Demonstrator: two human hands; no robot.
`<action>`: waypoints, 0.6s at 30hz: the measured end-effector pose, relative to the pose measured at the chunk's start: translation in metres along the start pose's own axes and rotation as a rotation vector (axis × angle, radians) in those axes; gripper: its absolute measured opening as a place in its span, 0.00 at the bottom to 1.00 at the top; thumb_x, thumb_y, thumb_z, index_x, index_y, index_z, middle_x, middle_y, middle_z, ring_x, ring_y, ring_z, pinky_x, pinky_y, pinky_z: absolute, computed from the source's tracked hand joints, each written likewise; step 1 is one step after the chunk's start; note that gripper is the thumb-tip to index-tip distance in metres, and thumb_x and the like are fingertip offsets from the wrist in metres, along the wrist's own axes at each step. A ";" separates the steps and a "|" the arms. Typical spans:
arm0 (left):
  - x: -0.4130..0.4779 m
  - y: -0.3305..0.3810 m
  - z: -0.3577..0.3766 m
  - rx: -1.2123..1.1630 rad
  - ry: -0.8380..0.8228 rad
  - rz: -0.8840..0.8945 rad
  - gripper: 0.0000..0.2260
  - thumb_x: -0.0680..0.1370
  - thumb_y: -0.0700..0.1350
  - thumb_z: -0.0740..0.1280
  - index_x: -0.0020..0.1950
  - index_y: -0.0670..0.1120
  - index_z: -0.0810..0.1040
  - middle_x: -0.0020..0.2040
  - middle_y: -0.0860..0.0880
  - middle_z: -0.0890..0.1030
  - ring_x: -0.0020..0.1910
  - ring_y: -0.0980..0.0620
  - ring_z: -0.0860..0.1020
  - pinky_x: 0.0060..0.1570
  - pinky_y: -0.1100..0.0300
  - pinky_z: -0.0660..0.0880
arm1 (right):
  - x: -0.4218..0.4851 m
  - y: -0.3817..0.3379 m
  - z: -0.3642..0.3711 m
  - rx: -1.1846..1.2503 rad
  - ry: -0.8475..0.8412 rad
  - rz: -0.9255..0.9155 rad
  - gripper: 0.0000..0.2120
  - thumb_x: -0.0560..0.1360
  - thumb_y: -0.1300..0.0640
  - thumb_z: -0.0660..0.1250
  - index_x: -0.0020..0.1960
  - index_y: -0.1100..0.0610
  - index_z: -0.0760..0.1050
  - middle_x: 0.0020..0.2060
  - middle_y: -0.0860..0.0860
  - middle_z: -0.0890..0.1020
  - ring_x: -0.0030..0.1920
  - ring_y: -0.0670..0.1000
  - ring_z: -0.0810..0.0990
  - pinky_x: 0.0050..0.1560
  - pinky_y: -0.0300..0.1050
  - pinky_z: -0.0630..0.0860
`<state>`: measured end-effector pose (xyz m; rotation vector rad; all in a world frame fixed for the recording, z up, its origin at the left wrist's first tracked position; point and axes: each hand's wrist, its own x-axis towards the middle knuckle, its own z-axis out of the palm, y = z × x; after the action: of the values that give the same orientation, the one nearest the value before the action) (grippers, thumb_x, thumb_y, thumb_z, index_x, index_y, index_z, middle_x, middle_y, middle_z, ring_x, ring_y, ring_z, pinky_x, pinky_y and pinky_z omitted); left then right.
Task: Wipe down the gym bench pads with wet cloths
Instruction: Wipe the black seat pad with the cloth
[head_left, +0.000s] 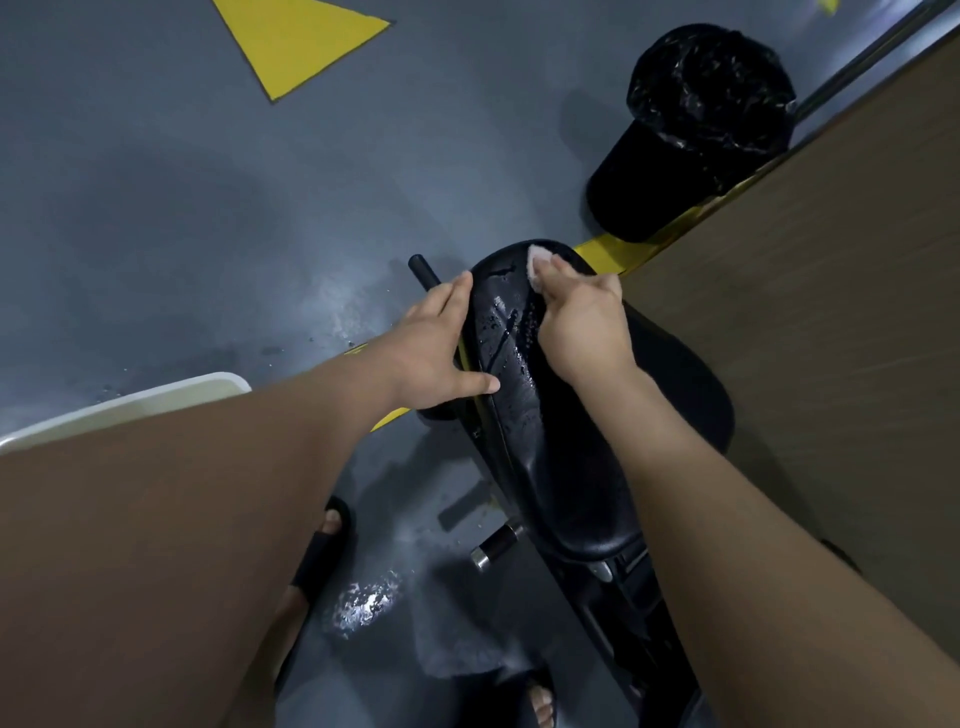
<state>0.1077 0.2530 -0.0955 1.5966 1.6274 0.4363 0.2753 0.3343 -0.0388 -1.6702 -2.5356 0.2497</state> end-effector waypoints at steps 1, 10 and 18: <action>0.000 0.000 0.000 0.000 -0.002 0.001 0.56 0.73 0.63 0.74 0.83 0.50 0.34 0.83 0.55 0.43 0.82 0.49 0.48 0.80 0.51 0.54 | -0.014 0.000 0.000 0.006 0.024 -0.081 0.25 0.77 0.70 0.59 0.69 0.52 0.75 0.67 0.47 0.79 0.56 0.60 0.70 0.59 0.52 0.76; 0.004 -0.005 0.003 -0.036 -0.014 0.013 0.57 0.73 0.63 0.74 0.82 0.51 0.33 0.83 0.56 0.41 0.82 0.51 0.47 0.80 0.53 0.54 | 0.005 0.031 0.006 -0.007 0.069 -0.043 0.29 0.76 0.71 0.59 0.72 0.51 0.75 0.69 0.48 0.79 0.56 0.63 0.73 0.60 0.43 0.69; 0.004 -0.006 0.001 -0.064 -0.004 -0.011 0.58 0.70 0.64 0.75 0.82 0.55 0.34 0.82 0.59 0.45 0.82 0.50 0.51 0.79 0.49 0.58 | 0.016 0.003 0.009 0.038 0.052 -0.185 0.22 0.78 0.69 0.60 0.67 0.54 0.79 0.68 0.48 0.79 0.51 0.57 0.71 0.61 0.47 0.72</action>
<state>0.1041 0.2553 -0.1015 1.5399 1.6024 0.4747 0.2706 0.3497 -0.0481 -1.3983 -2.6078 0.2341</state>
